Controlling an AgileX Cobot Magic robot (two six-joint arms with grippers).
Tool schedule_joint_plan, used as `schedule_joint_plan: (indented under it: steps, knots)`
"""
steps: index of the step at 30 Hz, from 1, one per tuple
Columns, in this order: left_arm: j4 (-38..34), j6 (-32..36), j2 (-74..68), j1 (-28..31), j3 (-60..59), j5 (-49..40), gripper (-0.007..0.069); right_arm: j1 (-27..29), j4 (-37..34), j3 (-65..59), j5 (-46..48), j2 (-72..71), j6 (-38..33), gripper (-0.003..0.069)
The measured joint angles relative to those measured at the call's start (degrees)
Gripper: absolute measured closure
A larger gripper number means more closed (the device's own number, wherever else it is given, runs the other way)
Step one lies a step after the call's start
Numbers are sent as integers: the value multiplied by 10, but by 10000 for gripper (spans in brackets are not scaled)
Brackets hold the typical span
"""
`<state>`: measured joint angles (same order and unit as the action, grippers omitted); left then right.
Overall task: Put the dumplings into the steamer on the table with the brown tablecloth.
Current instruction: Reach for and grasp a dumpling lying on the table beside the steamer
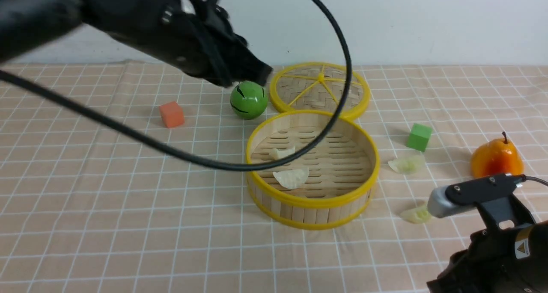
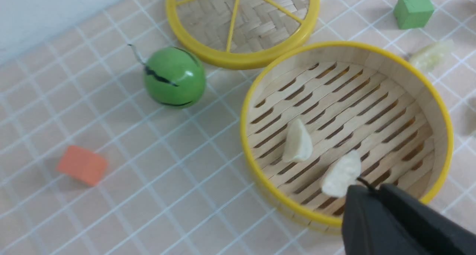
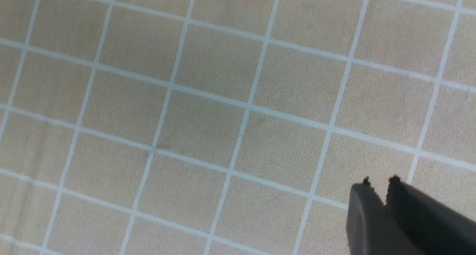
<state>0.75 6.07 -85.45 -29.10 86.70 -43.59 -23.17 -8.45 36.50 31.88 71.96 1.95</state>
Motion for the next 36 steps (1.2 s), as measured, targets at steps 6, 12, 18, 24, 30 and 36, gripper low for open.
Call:
schedule_joint_plan:
  steps: [6,12,18,24,30,36]
  knots:
    - [103,-85,152,0,-86,-93,638,0,1,1,28,0,-43,552]
    - [119,-163,276,0,-272,-104,638,0,20,62,94,2,-45,432]
    - [118,-181,341,0,-469,-106,638,15,64,203,97,57,23,235]
    - [110,-216,386,0,-559,-4,638,70,97,282,43,174,85,155]
    - [104,-225,408,0,-572,78,638,118,70,388,39,313,93,150]
    - [99,-227,408,0,-572,85,638,137,64,506,40,435,94,149]
